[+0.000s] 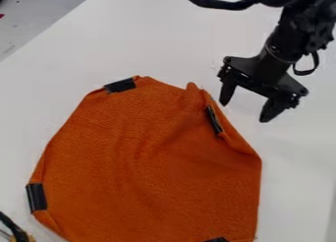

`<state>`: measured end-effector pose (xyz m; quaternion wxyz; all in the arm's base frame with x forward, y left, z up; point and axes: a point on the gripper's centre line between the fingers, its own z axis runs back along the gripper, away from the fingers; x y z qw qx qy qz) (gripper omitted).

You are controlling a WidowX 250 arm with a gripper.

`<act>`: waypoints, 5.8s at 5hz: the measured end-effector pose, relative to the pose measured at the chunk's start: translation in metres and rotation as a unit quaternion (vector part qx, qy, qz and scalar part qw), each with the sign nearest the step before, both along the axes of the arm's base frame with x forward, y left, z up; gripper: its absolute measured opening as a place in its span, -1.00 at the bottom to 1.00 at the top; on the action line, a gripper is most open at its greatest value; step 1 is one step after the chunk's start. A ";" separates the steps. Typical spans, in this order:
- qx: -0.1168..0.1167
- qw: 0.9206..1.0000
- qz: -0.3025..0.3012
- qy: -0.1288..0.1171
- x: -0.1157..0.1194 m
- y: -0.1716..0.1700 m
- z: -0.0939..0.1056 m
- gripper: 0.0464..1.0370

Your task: Straighten the cloth

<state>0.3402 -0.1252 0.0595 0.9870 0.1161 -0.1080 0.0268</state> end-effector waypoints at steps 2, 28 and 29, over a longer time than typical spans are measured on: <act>-0.017 1.000 0.017 0.014 -0.008 0.024 -0.017 0.47; -0.297 0.942 0.021 -0.151 0.084 -0.008 -0.023 0.93; -0.337 0.928 0.013 -0.157 0.094 -0.022 -0.035 0.93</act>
